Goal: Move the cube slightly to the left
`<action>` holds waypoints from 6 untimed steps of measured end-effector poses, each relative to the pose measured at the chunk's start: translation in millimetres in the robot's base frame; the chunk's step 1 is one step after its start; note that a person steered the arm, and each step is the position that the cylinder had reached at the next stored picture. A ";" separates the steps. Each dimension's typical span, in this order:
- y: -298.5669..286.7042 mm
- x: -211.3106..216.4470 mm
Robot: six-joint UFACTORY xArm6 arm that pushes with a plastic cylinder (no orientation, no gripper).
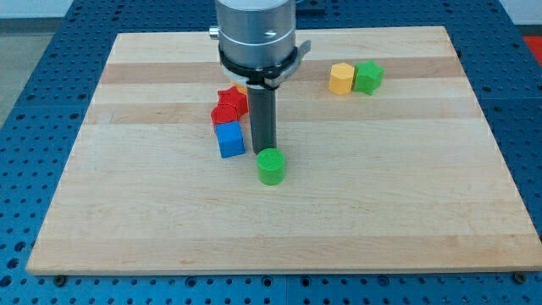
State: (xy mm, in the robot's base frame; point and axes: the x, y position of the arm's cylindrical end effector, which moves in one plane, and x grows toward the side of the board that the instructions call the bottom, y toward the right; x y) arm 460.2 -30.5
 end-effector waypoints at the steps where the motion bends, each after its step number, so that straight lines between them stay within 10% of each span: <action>1: -11.6 0.0; 6: 46.1 -23.3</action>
